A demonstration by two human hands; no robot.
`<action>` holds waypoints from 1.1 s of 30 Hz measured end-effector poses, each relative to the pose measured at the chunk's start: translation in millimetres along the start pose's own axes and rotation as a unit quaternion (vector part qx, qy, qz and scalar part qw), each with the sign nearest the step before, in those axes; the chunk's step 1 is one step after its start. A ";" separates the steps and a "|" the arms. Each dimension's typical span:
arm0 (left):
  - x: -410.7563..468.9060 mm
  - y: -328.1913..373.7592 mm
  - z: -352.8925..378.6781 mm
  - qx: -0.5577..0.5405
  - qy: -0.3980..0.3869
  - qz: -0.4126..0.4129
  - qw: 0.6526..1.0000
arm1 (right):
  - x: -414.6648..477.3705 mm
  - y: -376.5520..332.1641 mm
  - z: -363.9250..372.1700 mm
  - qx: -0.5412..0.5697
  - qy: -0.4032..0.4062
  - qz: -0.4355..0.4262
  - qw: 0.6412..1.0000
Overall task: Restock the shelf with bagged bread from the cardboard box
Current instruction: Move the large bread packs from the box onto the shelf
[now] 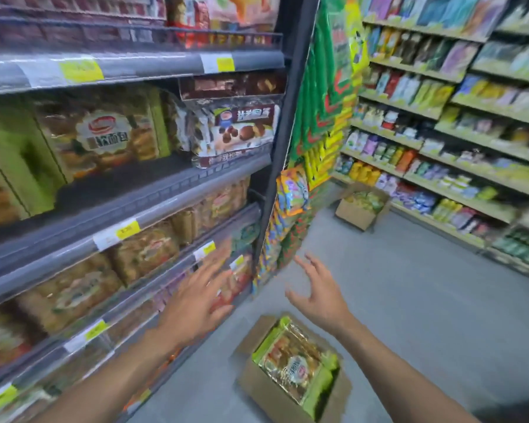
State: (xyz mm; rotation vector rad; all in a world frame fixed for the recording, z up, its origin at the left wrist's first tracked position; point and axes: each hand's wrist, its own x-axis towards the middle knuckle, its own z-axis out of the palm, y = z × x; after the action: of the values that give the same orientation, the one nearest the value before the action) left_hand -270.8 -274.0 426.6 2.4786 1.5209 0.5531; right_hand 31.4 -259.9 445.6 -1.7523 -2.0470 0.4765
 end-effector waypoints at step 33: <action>139.4 -7.8 405.1 -0.067 -0.418 -0.140 0.895 | -84.5 349.9 189.3 0.140 -0.163 0.437 0.873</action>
State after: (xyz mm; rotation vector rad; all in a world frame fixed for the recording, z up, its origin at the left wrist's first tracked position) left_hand -57.2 -130.9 83.9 1.9100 1.3416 -0.4104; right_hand 243.9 -288.8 100.0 -2.4436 -1.1283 1.3307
